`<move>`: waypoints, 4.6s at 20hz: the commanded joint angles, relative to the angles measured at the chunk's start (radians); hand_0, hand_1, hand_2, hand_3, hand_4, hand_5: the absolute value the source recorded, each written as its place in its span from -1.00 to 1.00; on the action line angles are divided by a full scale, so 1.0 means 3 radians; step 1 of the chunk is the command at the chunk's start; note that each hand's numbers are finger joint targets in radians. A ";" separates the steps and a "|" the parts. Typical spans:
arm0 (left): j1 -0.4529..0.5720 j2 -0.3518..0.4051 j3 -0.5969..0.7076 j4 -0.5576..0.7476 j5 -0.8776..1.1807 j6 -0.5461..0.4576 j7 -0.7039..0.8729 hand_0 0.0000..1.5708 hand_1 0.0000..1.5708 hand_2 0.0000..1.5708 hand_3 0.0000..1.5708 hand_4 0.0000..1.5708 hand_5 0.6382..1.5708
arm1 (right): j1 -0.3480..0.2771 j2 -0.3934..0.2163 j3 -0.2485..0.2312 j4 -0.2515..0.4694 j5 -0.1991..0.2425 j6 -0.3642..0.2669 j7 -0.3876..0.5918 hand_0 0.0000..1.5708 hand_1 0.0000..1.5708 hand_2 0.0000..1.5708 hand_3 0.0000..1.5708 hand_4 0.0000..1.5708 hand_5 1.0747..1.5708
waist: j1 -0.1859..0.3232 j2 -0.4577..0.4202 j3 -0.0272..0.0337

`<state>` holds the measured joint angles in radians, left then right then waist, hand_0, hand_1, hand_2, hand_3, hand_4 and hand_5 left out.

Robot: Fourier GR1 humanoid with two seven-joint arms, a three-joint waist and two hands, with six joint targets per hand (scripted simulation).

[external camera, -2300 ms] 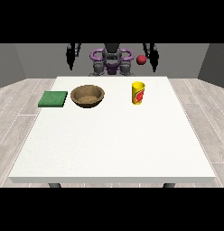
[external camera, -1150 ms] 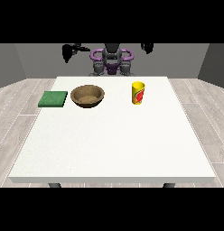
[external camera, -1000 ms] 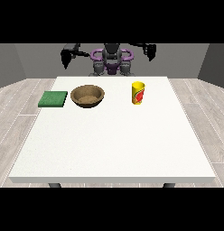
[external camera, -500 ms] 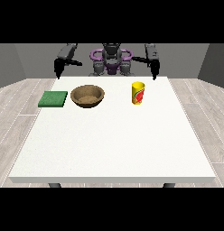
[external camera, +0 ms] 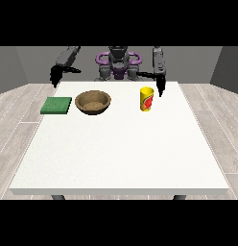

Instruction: Pick the cup and pour the ball into the bowl, then pick the bowl and place it on the pad

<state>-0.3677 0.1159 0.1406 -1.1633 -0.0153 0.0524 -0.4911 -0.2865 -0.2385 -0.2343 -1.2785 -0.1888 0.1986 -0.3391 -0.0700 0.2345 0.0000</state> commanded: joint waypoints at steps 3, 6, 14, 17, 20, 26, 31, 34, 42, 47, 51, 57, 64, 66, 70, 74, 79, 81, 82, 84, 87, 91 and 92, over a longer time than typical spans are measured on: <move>-0.0288 -0.0073 0.0165 0.0595 0.0002 0.0163 -0.0565 -1.00 -1.00 -1.00 -1.00 -1.00 0.36 | -0.0132 -0.0131 -0.0088 0.0122 -0.0063 0.0174 -0.0223 -1.00 -1.00 -1.00 -1.00 -1.00 0.95 | -0.0164 0.0328 -0.0001; -0.0374 -0.0101 0.0125 0.0882 -0.0036 0.0151 -0.0713 -1.00 -1.00 -1.00 -1.00 -1.00 0.34 | -0.0205 -0.0089 -0.0059 0.0290 0.0010 0.0074 -0.0193 -1.00 -1.00 -1.00 -1.00 -1.00 0.95 | -0.0053 0.0239 -0.0001; -0.0434 0.0320 0.0198 0.1280 -0.0477 0.0801 -0.0834 0.64 0.64 1.00 1.00 0.00 0.90 | -0.0185 -0.0179 -0.0053 0.0135 -0.0173 0.0343 -0.0064 -1.00 -1.00 -1.00 -1.00 -1.00 0.96 | -0.0362 0.0220 0.0002; -0.0470 0.0181 0.0223 0.1358 -0.0582 0.1219 -0.1031 0.67 0.67 1.00 1.00 0.05 0.88 | -0.0243 -0.0316 -0.0163 0.0219 -0.0242 0.0491 -0.0232 -1.00 -1.00 -1.00 -1.00 -1.00 0.95 | -0.0437 0.0476 0.0001; -0.0612 0.0160 0.0254 0.1513 -0.0603 0.1352 -0.0977 0.70 0.70 1.00 1.00 0.10 0.87 | -0.0260 -0.0512 -0.0246 0.0254 -0.0267 0.0584 -0.0172 -1.00 -1.00 -1.00 -1.00 -1.00 0.94 | -0.0502 0.0472 -0.0001; -0.0615 0.0117 -0.0012 0.1480 -0.0891 0.1536 -0.0675 0.73 0.73 1.00 1.00 0.21 0.90 | -0.0274 -0.0762 -0.0505 0.0748 -0.0360 0.0680 -0.0170 -1.00 -1.00 -1.00 -1.00 -1.00 0.94 | -0.0273 0.0070 0.0003; -0.0828 0.0077 -0.0555 0.1269 -0.1485 0.1620 0.0279 0.77 0.77 1.00 1.00 0.30 0.92 | -0.0268 -0.0834 -0.0548 0.1288 -0.0282 0.0624 -0.0040 -1.00 -1.00 -0.90 -1.00 -1.00 0.96 | 0.0082 -0.0537 0.0013; -0.0877 0.0023 -0.0848 0.1165 -0.1821 0.1587 0.0616 0.78 0.78 1.00 1.00 0.39 1.00 | -0.0010 -0.0760 -0.0552 0.1515 -0.0149 0.0600 -0.0385 -1.00 -1.00 -1.00 -1.00 -1.00 0.96 | 0.0228 -0.0699 0.0010; -0.0900 -0.0234 -0.1235 0.1004 -0.2586 0.1708 0.1431 0.74 0.74 1.00 1.00 0.45 0.99 | 0.0049 -0.0811 -0.0583 0.1849 -0.0054 0.0579 -0.0708 -1.00 -1.00 -0.95 -1.00 -1.00 0.95 | 0.0407 -0.0774 0.0003; -0.1094 -0.0324 -0.1477 0.1089 -0.3134 0.1606 0.1978 0.69 0.69 1.00 1.00 0.30 1.00 | 0.0071 -0.0809 -0.0556 0.1938 -0.0098 0.0723 -0.0620 -1.00 -1.00 -1.00 -1.00 -1.00 0.92 | 0.0333 -0.0922 0.0003; -0.1004 -0.0383 -0.1921 0.0976 -0.3465 0.1692 0.2281 0.29 0.29 1.00 1.00 0.21 1.00 | -0.0123 -0.0818 -0.0588 0.2070 -0.0098 0.0590 -0.0569 -1.00 -1.00 -0.94 -1.00 -1.00 0.91 | 0.0363 -0.0870 0.0003; -0.1246 -0.0386 -0.2135 0.0953 -0.3829 0.1402 0.2813 -0.32 -0.32 1.00 1.00 0.18 1.00 | -0.0340 -0.0756 -0.0455 0.2035 -0.0010 0.0479 -0.0439 -1.00 -1.00 -1.00 -0.96 -1.00 0.85 | 0.0213 -0.0834 0.0001; -0.1222 -0.0386 -0.2735 0.0815 -0.4434 0.1429 0.3104 -0.53 -0.53 1.00 1.00 0.14 1.00 | -0.0646 -0.0857 -0.0526 0.2162 -0.0057 0.0471 -0.0435 -1.00 -1.00 -1.00 -0.65 -1.00 0.83 | 0.0324 -0.0592 0.0003; -0.1389 -0.0386 -0.2556 0.0710 -0.4350 0.0972 0.3039 -0.64 -0.64 1.00 1.00 0.10 1.00 | -0.0590 -0.0846 -0.0465 0.2182 -0.0008 0.0459 -0.0379 -1.00 -1.00 -1.00 -0.62 -1.00 0.83 | 0.0313 -0.0705 0.0002; -0.1269 -0.0386 -0.2942 0.0809 -0.4529 0.0919 0.3199 -1.00 -1.00 1.00 1.00 0.16 0.95 | -0.0738 -0.0617 -0.0325 0.2064 0.0050 0.0373 -0.0375 -1.00 -1.00 -1.00 -0.68 -1.00 0.82 | 0.0079 -0.0647 0.0000; -0.1495 -0.0386 -0.3066 0.0823 -0.4780 0.0596 0.3113 -1.00 -1.00 1.00 1.00 0.52 0.71 | -0.0841 -0.0802 -0.0488 0.2190 -0.0067 0.0446 -0.0407 -1.00 -1.00 -1.00 -0.76 -1.00 0.80 | 0.0168 -0.0501 0.0002; -0.1893 -0.0375 -0.2990 0.0948 -0.4909 0.0113 0.2899 -0.11 -0.11 1.00 1.00 0.53 0.67 | -0.0766 -0.0538 -0.0312 0.2127 0.0066 0.0296 -0.0456 -1.00 -1.00 -1.00 -0.77 -1.00 0.79 | 0.0068 -0.0635 0.0002; -0.2082 -0.0385 -0.3172 0.0883 -0.5081 -0.0212 0.2881 0.23 0.23 1.00 1.00 0.55 0.67 | -0.0752 -0.0642 -0.0381 0.2270 0.0013 0.0417 -0.0438 -1.00 -1.00 -1.00 -0.85 -1.00 0.79 | 0.0173 -0.0709 0.0006; -0.2055 -0.0377 -0.3137 0.0863 -0.5106 -0.0192 0.2839 0.92 0.92 1.00 1.00 0.53 0.73 | -0.0748 -0.0772 -0.0426 0.2279 -0.0033 0.0515 -0.0367 -1.00 -1.00 -1.00 -0.78 -1.00 0.78 | 0.0163 -0.0744 0.0003; -0.2070 -0.0357 -0.3083 0.0859 -0.5186 -0.0221 0.2767 0.97 0.97 1.00 1.00 0.52 0.76 | -0.0763 -0.0715 -0.0360 0.2260 0.0030 0.0417 -0.0330 -1.00 -1.00 -1.00 -0.76 -1.00 0.78 | 0.0215 -0.0738 0.0001; -0.2143 -0.0348 -0.2925 0.0841 -0.5313 -0.0255 0.2806 0.97 0.97 1.00 1.00 0.54 0.77 | -0.0711 -0.0861 -0.0440 0.2267 -0.0056 0.0638 -0.0477 -1.00 -1.00 -1.00 -0.75 -1.00 0.79 | 0.0137 -0.0605 0.0002; -0.2012 -0.0348 -0.2847 0.0622 -0.5358 -0.0333 0.2603 0.92 0.92 1.00 1.00 0.54 0.76 | -0.0649 -0.0744 -0.0437 0.2364 -0.0059 0.0516 -0.0467 -1.00 -1.00 -1.00 -1.00 -0.74 0.90 | 0.0275 -0.0630 0.0001; -0.2004 -0.0385 -0.2924 0.0571 -0.5363 -0.0344 0.2589 0.93 0.93 1.00 1.00 0.53 0.77 | -0.0758 -0.0686 -0.0409 0.2398 -0.0079 0.0506 -0.0259 -1.00 -1.00 -1.00 -1.00 -0.45 0.94 | 0.0325 -0.0675 0.0001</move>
<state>-0.9661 0.0057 -0.7516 -0.9700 -1.6025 -0.0363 0.3161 -0.4957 -0.4661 -0.3642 -0.5764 -0.2024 0.3487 -0.4676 0.0090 0.0334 0.0005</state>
